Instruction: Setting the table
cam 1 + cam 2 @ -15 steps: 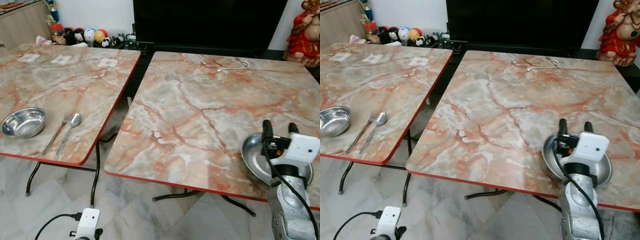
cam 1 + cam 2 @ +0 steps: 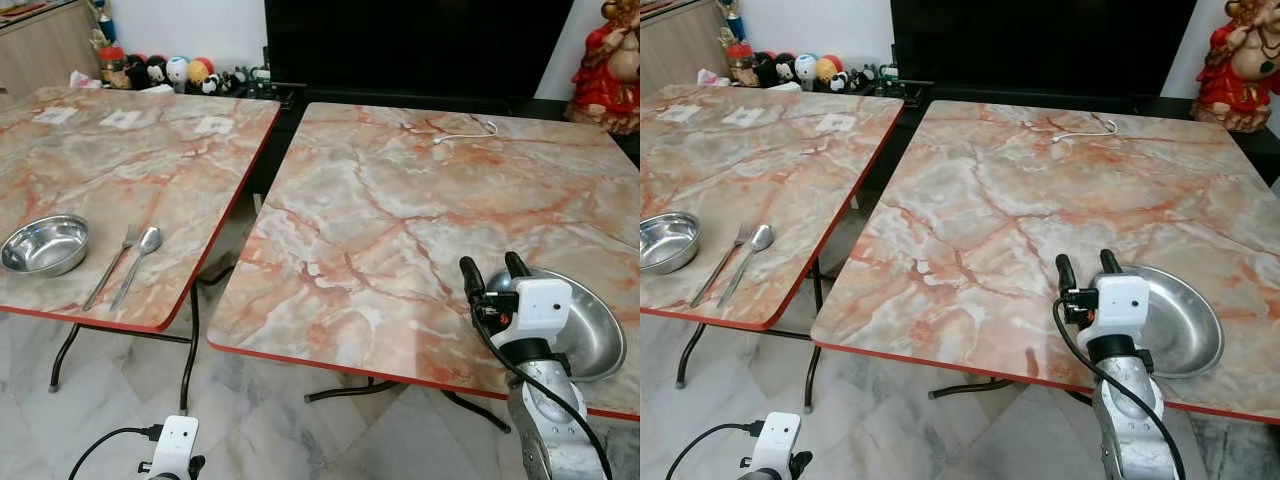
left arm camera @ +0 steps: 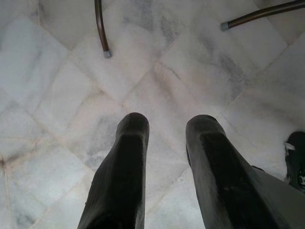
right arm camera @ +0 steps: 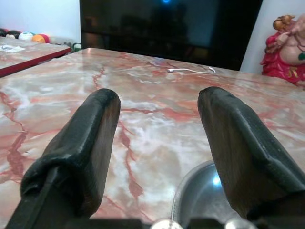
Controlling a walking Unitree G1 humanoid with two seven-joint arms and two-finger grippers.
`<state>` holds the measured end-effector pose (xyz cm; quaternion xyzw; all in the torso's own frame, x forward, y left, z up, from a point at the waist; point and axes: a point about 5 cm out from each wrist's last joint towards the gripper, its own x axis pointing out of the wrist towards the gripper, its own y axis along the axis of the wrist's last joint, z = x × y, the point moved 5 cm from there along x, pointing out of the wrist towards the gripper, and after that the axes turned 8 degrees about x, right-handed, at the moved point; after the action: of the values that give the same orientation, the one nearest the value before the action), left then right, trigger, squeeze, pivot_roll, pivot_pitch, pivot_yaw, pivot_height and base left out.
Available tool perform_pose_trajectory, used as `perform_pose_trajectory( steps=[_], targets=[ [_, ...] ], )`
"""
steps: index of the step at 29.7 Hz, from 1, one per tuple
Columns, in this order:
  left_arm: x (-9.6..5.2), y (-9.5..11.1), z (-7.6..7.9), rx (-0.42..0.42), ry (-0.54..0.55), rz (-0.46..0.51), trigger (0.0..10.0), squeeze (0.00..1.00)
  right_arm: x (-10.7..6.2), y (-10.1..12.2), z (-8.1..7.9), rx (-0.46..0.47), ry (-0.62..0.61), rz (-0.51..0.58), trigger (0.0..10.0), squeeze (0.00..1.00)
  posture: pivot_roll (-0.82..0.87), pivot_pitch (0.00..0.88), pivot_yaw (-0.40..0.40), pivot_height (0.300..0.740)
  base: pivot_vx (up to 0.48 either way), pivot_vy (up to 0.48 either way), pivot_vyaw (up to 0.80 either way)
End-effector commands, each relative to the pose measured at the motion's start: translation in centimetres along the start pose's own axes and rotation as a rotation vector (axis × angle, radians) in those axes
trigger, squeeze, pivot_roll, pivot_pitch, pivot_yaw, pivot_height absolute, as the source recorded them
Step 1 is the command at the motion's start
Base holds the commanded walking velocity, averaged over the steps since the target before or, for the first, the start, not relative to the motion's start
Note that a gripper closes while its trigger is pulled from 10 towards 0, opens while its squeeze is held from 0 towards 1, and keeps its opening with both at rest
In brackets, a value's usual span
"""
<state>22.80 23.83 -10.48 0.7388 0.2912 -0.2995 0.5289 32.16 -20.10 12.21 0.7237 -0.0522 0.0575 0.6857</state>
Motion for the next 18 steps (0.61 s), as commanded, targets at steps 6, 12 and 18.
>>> perform_pose_trajectory(
  steps=[6,12,18],
  targets=[
    [-0.02,-0.03,-0.33,-0.01,0.003,-0.002,10.0,0.0,-0.49,-0.55,0.06,0.013,-0.025,-0.007,10.0,0.0,0.04,0.0,-0.007,0.74,0.0,0.367,0.0],
    [0.01,0.07,-0.31,-0.003,-0.002,-0.001,10.0,0.0,-0.59,-0.78,0.0,0.041,-0.046,-0.005,10.0,0.0,0.04,0.0,-0.007,0.74,0.0,0.48,0.0],
    [0.02,0.09,-0.15,-0.004,-0.004,0.0,10.0,0.0,-0.43,-0.79,-0.3,0.048,-0.042,-0.003,10.0,0.0,0.05,0.0,-0.011,0.74,0.0,0.48,0.0]
  ],
)
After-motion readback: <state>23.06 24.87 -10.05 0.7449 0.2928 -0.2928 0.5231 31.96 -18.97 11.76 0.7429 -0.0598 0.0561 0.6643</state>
